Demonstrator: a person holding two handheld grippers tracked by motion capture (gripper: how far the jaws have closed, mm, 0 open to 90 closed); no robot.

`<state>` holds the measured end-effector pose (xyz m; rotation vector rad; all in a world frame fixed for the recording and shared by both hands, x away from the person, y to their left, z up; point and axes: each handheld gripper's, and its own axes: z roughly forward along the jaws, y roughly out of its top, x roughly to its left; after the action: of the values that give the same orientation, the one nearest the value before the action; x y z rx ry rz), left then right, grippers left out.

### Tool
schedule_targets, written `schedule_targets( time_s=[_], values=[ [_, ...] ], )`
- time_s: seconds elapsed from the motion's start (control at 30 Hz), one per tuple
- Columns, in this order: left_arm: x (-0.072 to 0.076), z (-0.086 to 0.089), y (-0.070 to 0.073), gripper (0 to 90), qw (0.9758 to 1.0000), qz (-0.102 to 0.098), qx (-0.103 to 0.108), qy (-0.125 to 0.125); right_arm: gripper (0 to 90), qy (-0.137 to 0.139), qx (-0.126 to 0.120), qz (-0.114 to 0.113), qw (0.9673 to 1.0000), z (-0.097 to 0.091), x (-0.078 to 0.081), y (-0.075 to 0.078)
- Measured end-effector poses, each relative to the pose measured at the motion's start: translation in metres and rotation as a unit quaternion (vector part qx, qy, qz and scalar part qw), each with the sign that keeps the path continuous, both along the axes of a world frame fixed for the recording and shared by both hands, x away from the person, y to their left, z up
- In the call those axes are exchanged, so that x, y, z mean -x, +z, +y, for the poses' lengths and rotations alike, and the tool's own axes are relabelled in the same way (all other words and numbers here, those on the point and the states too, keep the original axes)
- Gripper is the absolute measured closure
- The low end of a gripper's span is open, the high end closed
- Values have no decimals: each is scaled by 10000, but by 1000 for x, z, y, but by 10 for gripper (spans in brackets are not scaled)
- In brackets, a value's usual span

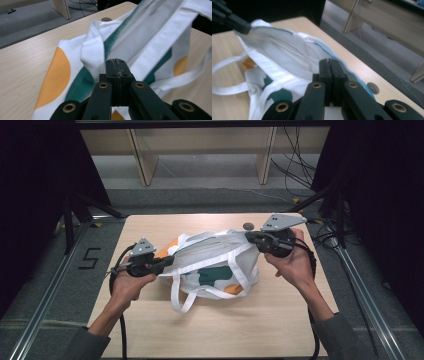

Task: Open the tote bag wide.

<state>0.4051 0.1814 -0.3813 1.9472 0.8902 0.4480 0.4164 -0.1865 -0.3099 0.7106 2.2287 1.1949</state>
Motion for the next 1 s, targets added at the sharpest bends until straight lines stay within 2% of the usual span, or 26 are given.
schedule_targets(
  time_s=[0.07,0.13,0.17,0.2,0.23,0.27,0.33,0.37,0.4,0.43,0.47,0.5,0.53,0.57,0.6,0.63,0.67,0.7,0.8,0.87,0.9,0.93,0.97,1.0],
  values=[
    [-5,-2,-1,894,10000,35,79,34,900,-31,170,139,9998,4,-8,-5],
    [-14,-4,-2,894,10000,76,-23,37,900,-190,505,106,9985,8,-16,-14],
    [-19,-6,-4,894,9999,64,11,89,900,-190,505,106,9985,8,-16,-14],
    [-25,-8,-5,894,9999,67,33,144,900,-229,694,98,9973,8,-21,-18],
    [-30,-10,-6,894,9997,84,92,209,900,-380,795,313,9956,6,-33,-31],
    [-39,-11,-7,894,9996,141,59,232,900,-511,786,544,9941,6,-35,-35],
    [-43,-12,-8,894,9996,135,26,266,900,-578,919,759,9912,2,-47,-51],
    [-48,-13,-10,894,9994,97,-103,313,900,-625,940,863,9899,0,-51,-59],
    [-59,-13,-18,894,9985,141,-341,414,900,-653,965,992,9882,-2,-54,-67],
    [-59,-13,-18,894,9985,141,-341,414,900,-693,972,1118,9865,-4,-57,-76],
    [-65,-13,-25,894,9978,266,-358,498,900,-731,980,1192,9853,-5,-60,-85],
    [-79,-7,-38,895,9954,525,-581,546,900,-709,967,1314,9840,-7,-62,-92],
    [-79,-7,-38,895,9954,525,-581,546,900,-709,967,1314,9840,-7,-62,-92],
    [-88,-3,-48,895,9939,797,-509,572,900,-731,833,1396,9840,-7,-63,-102],
    [-91,-1,-53,896,9930,890,-455,623,900,-750,793,1586,9813,-8,-63,-112],
    [-95,1,-58,896,9920,985,-381,695,900,-723,854,1706,9790,-6,-63,-121],
    [-100,5,-65,895,9907,1046,-339,804,900,-736,778,1707,9795,-3,-63,-126],
    [-101,7,-67,895,9901,1130,-251,794,900,-706,870,1683,9793,-2,-64,-129],
    [-98,7,-64,896,9902,1107,-245,812,900,-739,981,1635,9789,2,-65,-126],
    [-94,6,-58,895,9917,987,-371,732,900,-765,972,1420,9821,1,-66,-113],
    [-91,4,-50,895,9932,941,-281,620,900,-777,829,1275,9853,1,-67,-105],
    [-91,4,-50,895,9932,941,-281,620,900,-679,670,1294,9870,1,-67,-95],
    [-90,2,-46,895,9939,911,-248,572,900,-679,670,1294,9870,1,-67,-95],
    [-88,-4,-40,895,9948,870,-184,492,900,-621,472,1236,9893,5,-68,-88]
  ],
)
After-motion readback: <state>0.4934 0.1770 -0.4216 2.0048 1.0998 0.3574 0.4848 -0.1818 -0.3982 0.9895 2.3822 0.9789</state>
